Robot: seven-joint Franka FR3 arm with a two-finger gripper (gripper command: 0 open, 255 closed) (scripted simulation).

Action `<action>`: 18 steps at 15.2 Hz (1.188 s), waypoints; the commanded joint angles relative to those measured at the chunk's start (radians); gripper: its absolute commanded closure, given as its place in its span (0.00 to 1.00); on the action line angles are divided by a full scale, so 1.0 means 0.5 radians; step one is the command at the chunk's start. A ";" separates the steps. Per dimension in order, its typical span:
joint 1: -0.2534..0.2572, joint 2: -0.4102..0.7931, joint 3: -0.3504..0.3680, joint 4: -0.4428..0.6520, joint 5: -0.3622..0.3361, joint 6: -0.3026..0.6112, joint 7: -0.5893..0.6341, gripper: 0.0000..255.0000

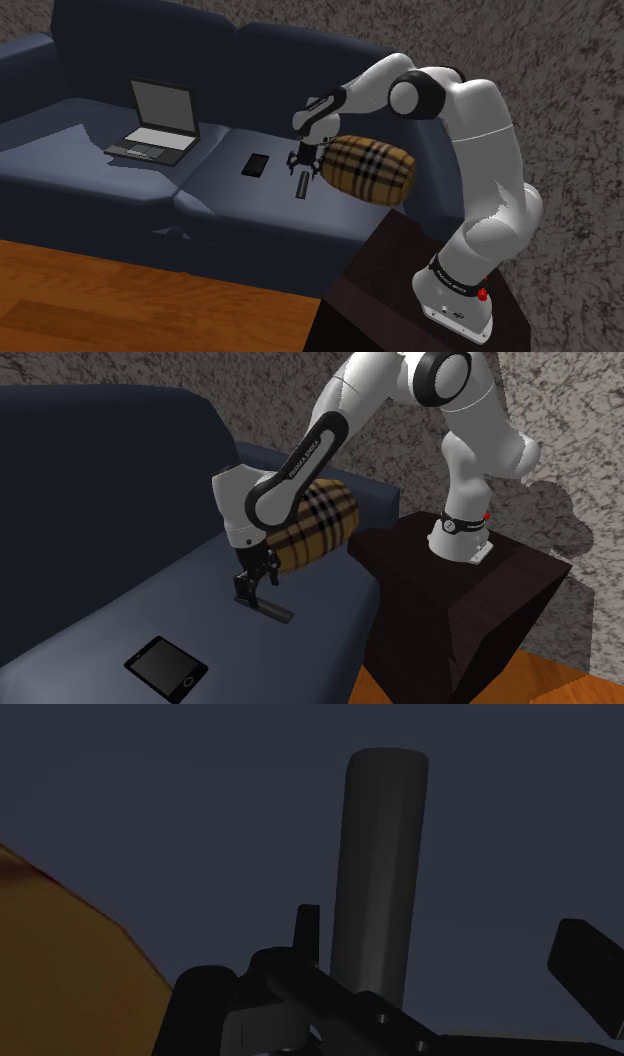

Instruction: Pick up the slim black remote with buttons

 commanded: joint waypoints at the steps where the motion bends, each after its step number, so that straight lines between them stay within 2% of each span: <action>1: -0.030 0.112 -0.012 0.061 0.011 0.019 0.001 0.00; 9: -0.041 0.258 0.006 0.120 0.029 0.106 -0.021 0.00; 10: -0.040 0.256 0.006 0.123 0.028 0.102 -0.019 1.00; 18: -0.040 0.280 0.007 0.145 0.029 0.104 -0.017 1.00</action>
